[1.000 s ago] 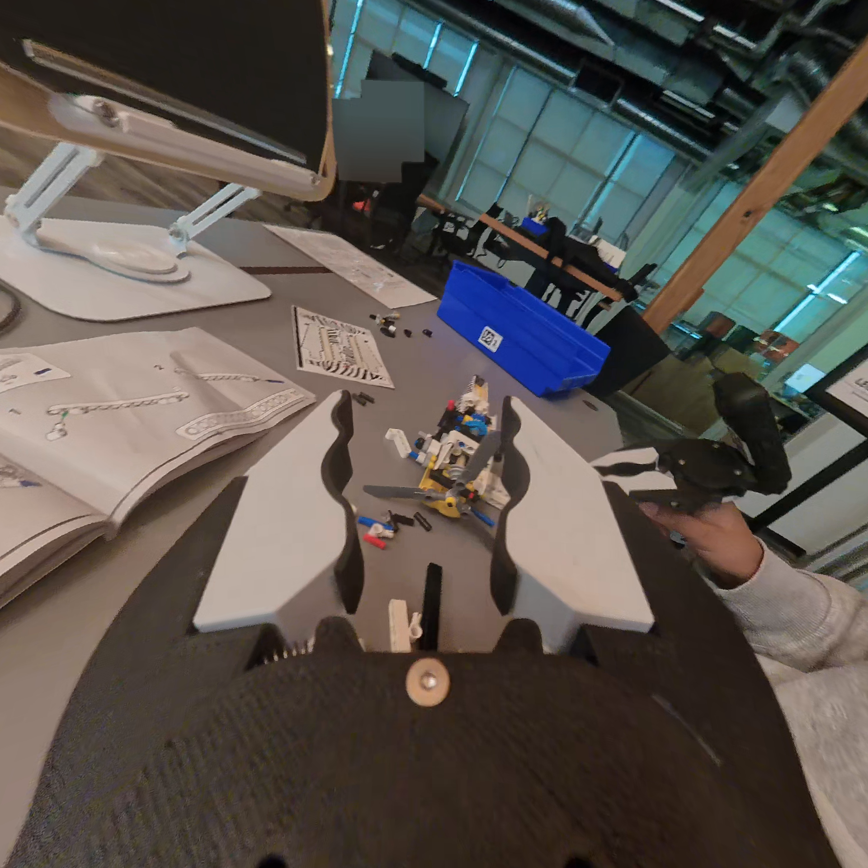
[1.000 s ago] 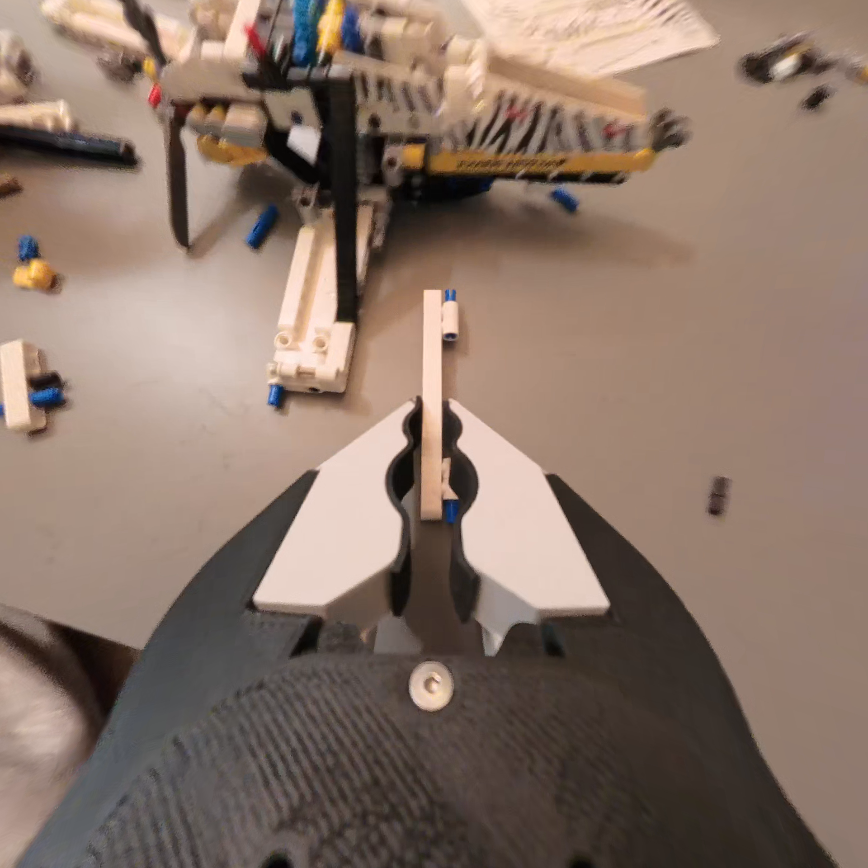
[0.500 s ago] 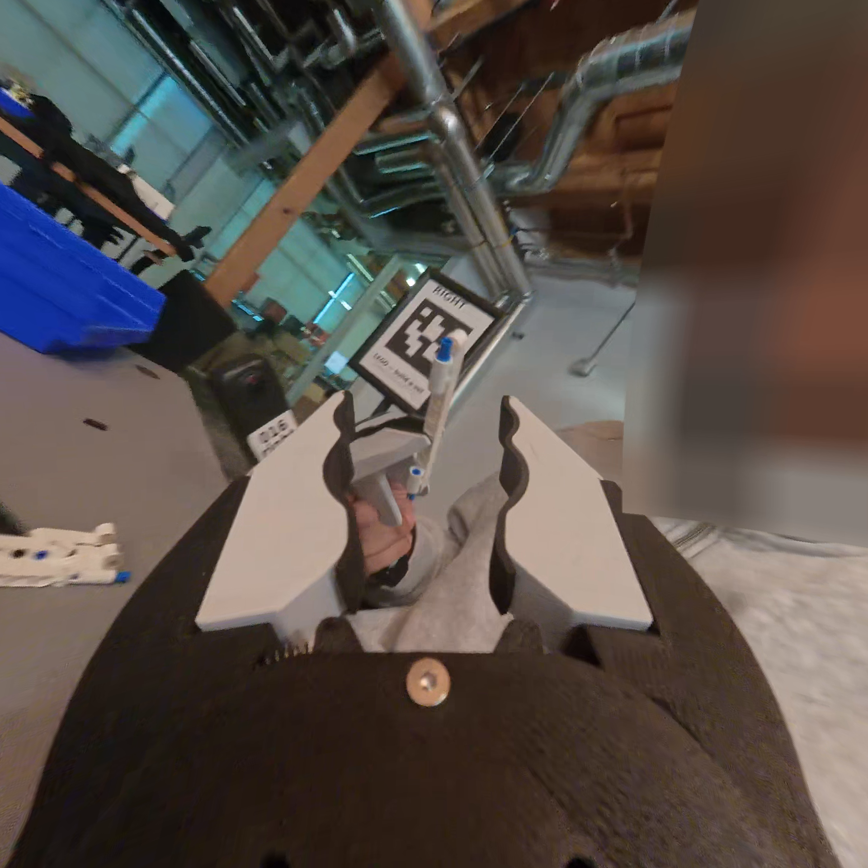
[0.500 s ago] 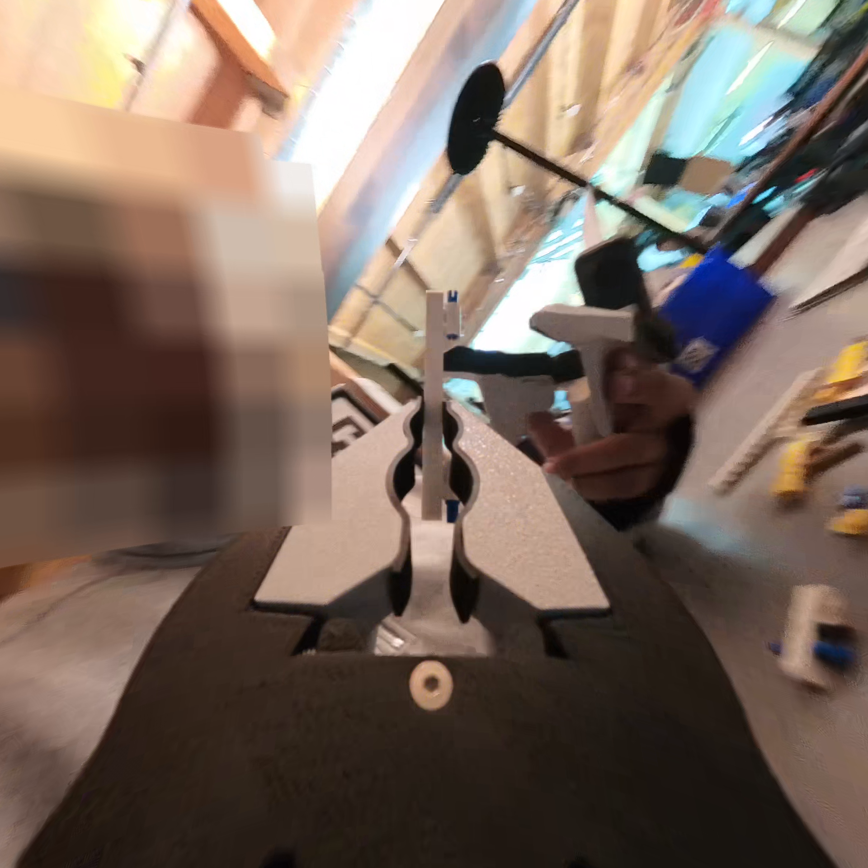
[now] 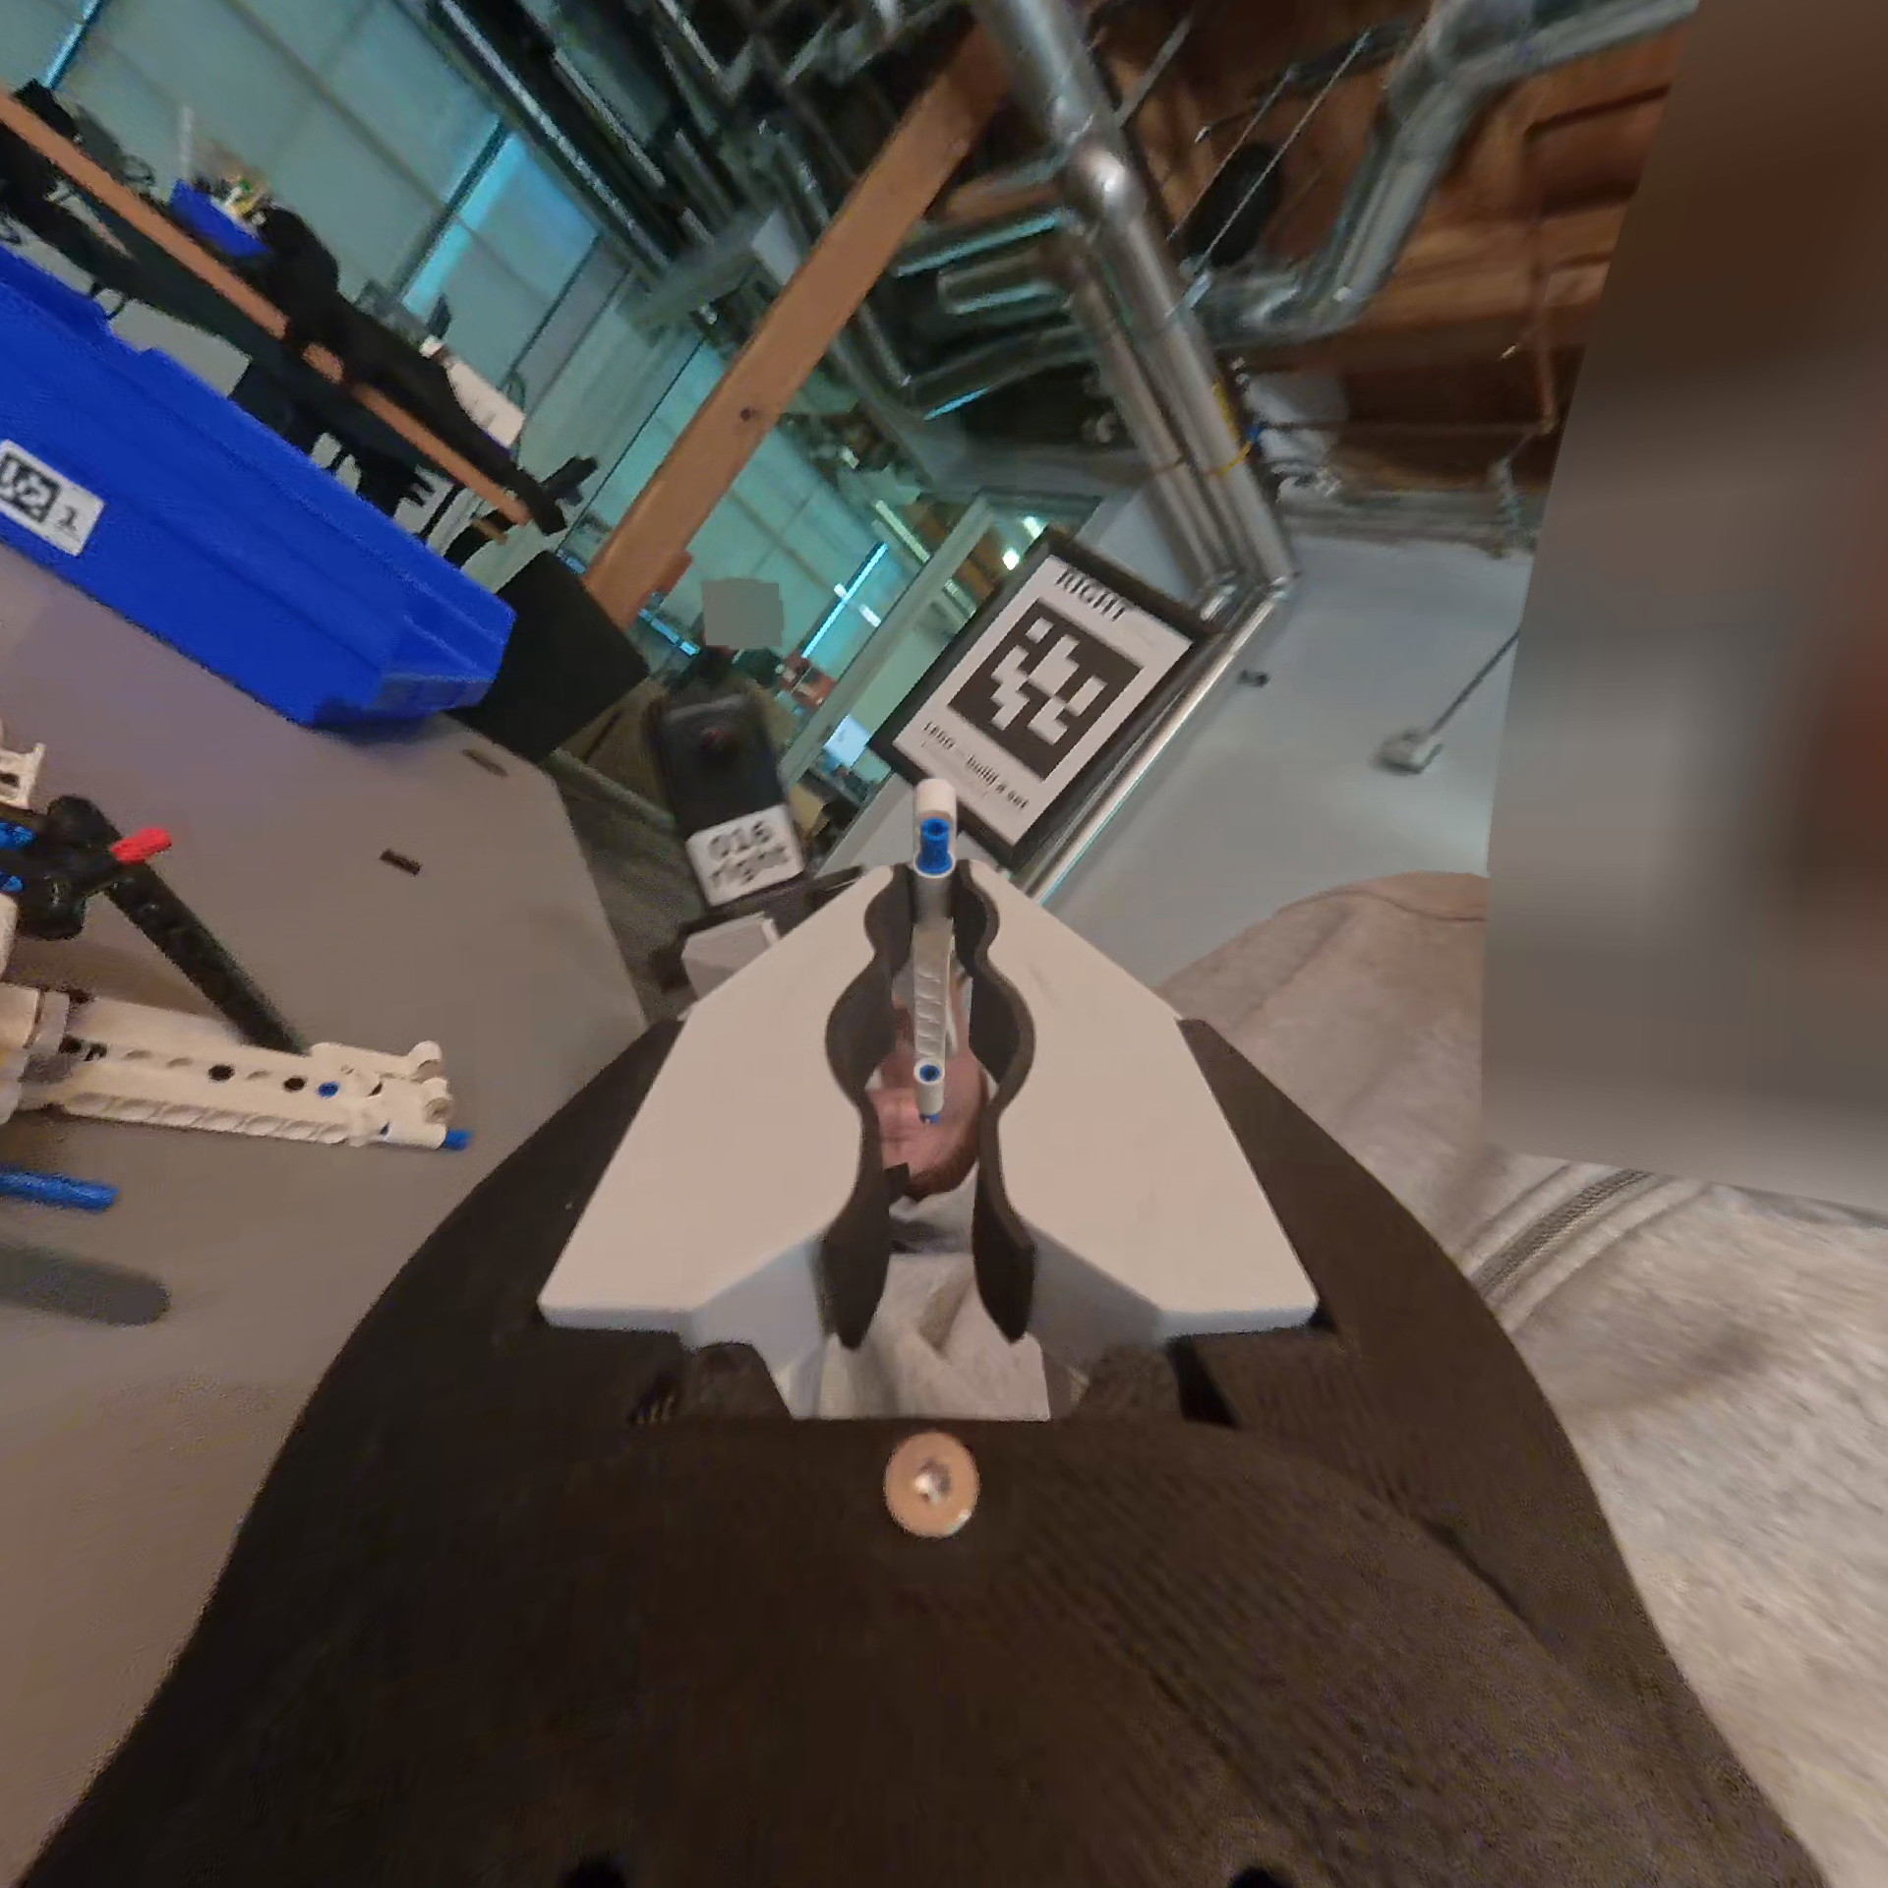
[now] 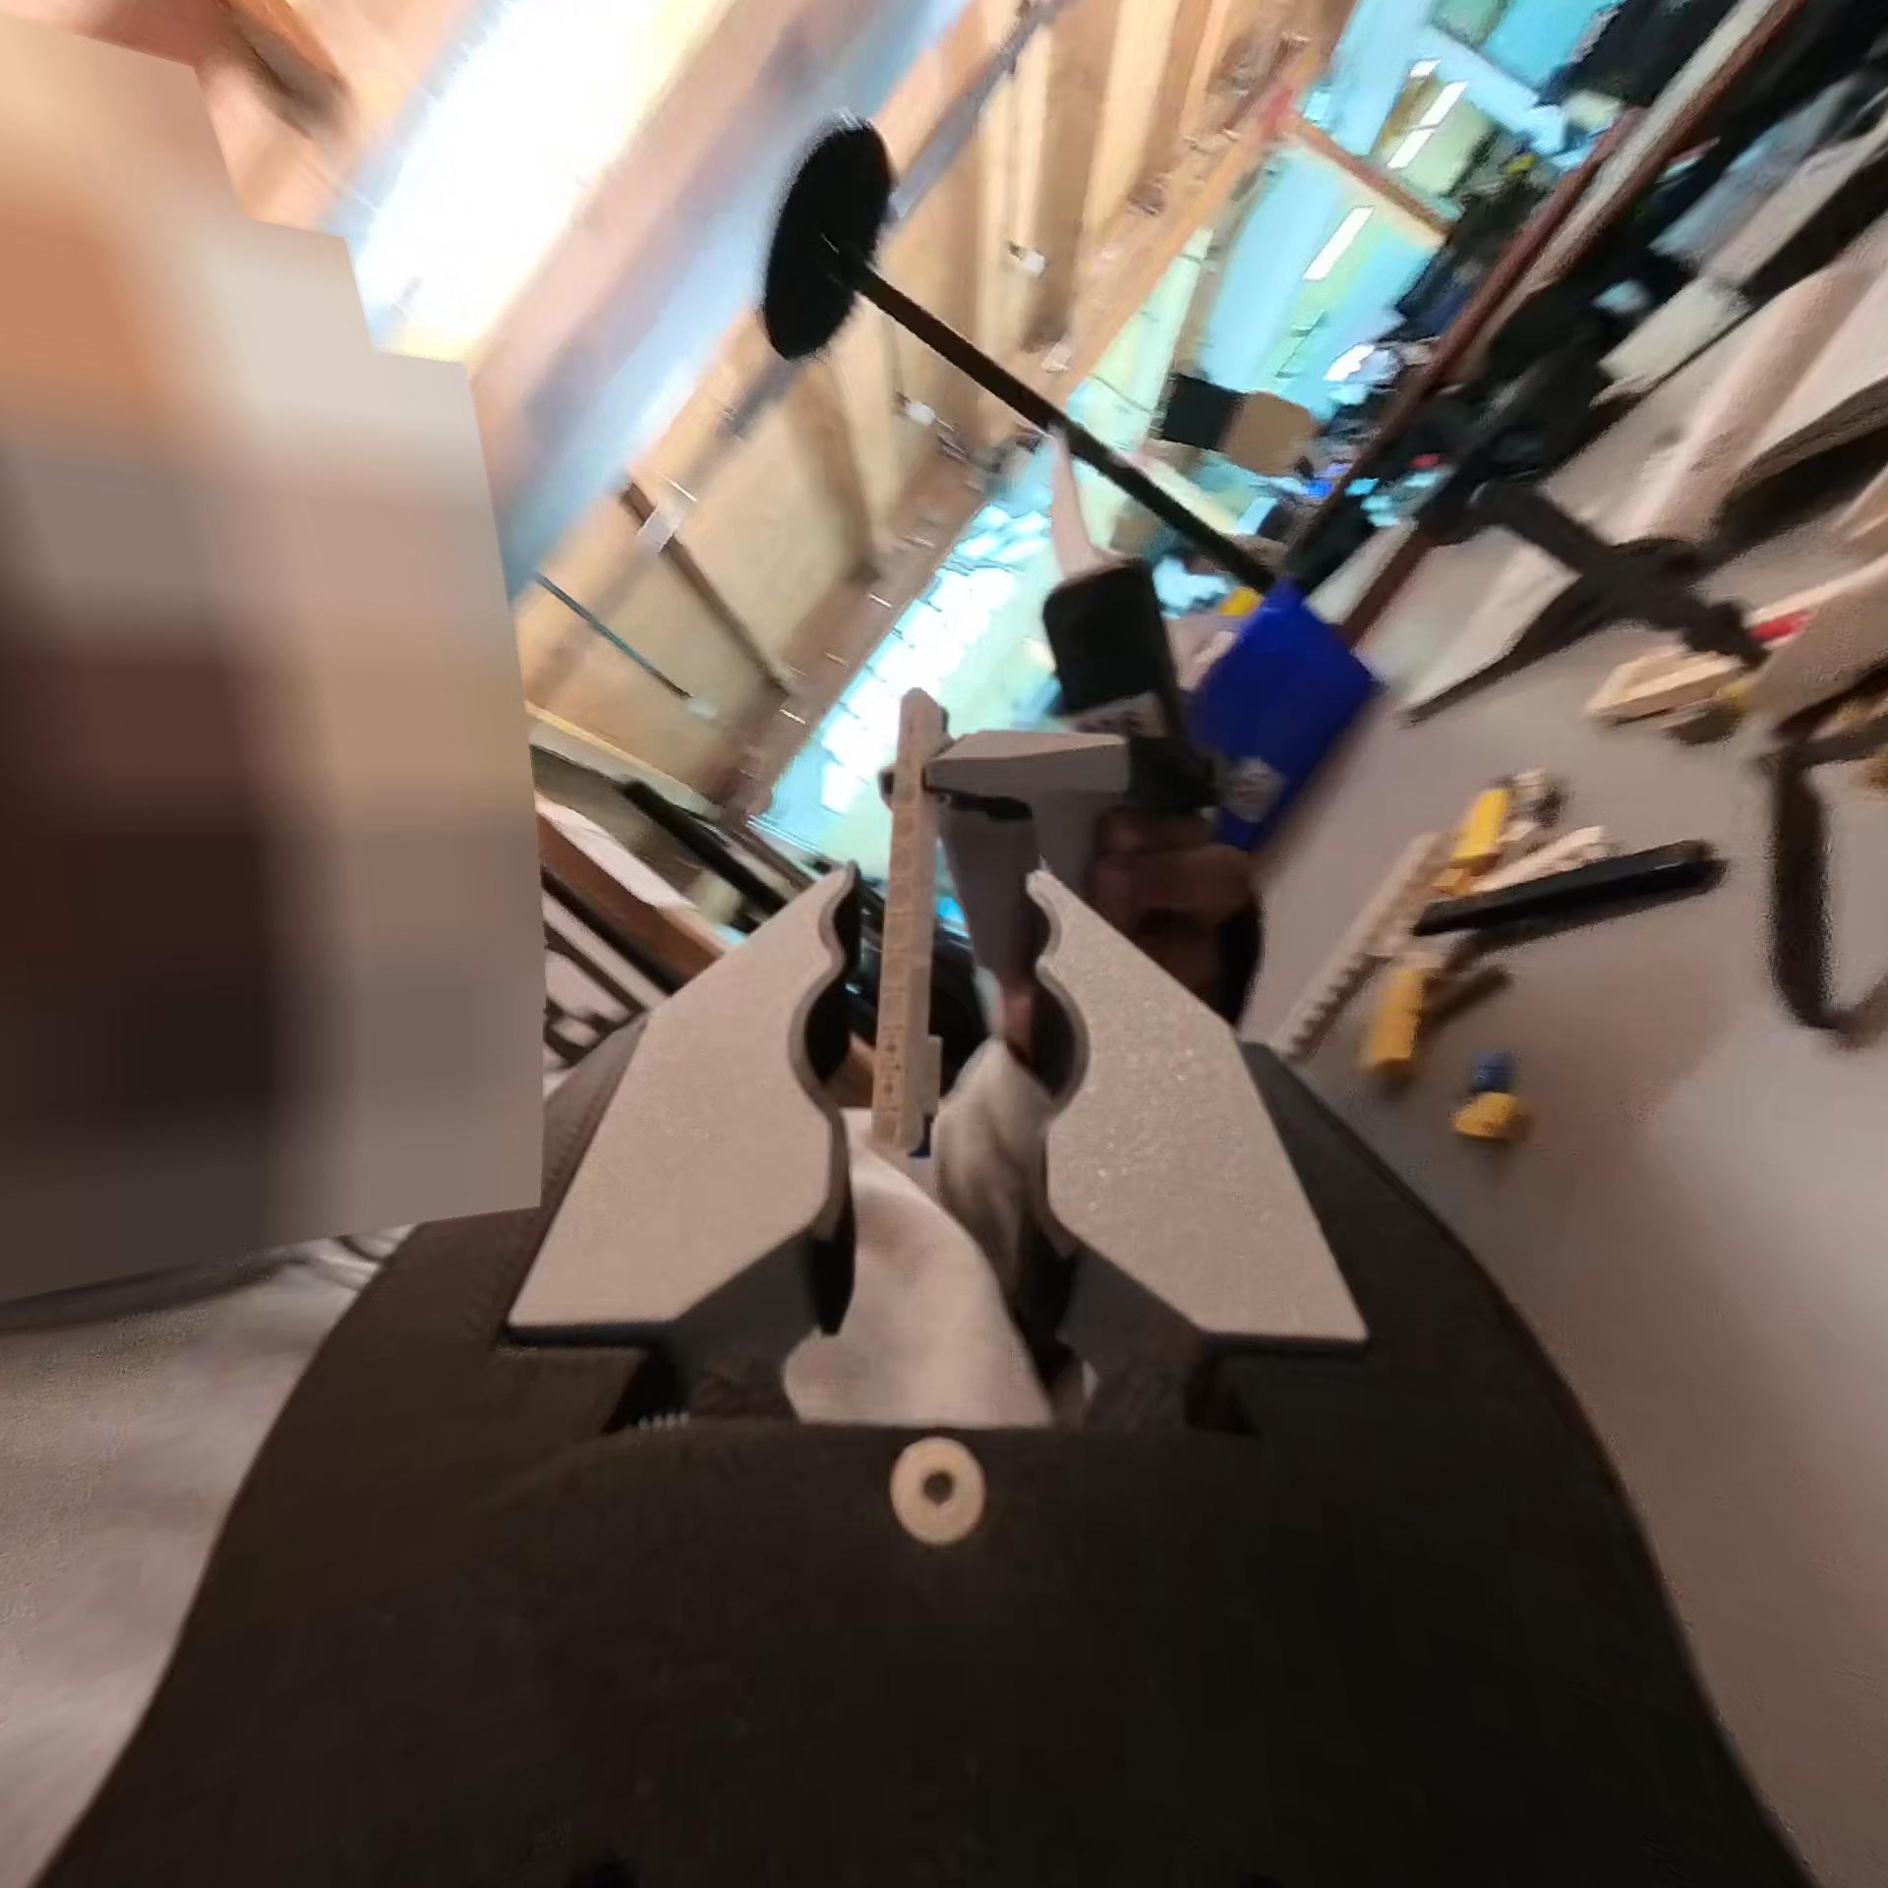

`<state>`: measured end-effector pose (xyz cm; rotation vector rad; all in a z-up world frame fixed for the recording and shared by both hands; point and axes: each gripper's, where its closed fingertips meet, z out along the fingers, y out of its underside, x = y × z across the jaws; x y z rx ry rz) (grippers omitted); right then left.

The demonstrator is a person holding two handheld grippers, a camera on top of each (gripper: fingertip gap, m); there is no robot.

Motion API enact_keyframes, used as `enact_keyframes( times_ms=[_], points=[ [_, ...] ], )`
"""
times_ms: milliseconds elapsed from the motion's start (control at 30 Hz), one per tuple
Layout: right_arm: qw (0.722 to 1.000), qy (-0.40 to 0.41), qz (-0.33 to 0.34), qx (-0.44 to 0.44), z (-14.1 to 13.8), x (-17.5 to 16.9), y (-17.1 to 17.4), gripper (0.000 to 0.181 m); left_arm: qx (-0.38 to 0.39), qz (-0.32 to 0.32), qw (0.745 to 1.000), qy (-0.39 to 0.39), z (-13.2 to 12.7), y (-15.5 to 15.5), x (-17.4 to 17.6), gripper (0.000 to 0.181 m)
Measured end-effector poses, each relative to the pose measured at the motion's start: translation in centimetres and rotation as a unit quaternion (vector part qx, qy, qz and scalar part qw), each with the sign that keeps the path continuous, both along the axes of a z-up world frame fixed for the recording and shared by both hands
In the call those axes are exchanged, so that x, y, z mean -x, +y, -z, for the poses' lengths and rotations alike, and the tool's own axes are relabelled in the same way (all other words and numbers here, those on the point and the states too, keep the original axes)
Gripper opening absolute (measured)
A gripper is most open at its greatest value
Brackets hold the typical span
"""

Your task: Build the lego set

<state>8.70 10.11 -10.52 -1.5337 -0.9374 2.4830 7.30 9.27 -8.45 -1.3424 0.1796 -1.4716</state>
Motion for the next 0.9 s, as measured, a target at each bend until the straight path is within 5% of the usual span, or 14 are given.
enact_keyframes(
  times_ms=[33, 133, 267, 567, 600, 900],
  points=[
    [0.999, -0.009, 0.007, -0.040, 0.2, 0.1, -0.3, 0.031, 0.004, -0.001, 1.000, 0.015, 0.4, 0.1, -0.4, 0.004],
    [0.994, -0.018, 0.007, -0.106, 0.4, 0.4, -1.5, 0.035, 0.027, -0.001, 0.998, 0.050, 1.6, 0.6, -1.5, 0.004],
    [0.989, -0.038, 0.034, -0.138, 1.3, 0.7, -1.1, 0.006, 0.049, 0.002, 0.997, 0.052, 2.5, 0.9, -1.7, 0.004],
    [0.989, -0.054, 0.039, -0.133, 2.0, 0.3, -0.5, 0.005, 0.066, -0.004, 0.997, 0.027, 2.5, 1.2, -0.5, 0.016],
    [0.989, -0.054, 0.036, -0.132, 2.0, 0.3, -0.6, 0.005, 0.066, -0.001, 0.997, 0.035, 2.7, 1.2, -0.8, 0.005],
    [0.988, -0.040, 0.036, -0.146, 1.8, 0.6, -0.7, 0.007, 0.079, 0.025, 0.996, 0.024, 3.0, 1.0, -1.4, 0.005]
  ],
)
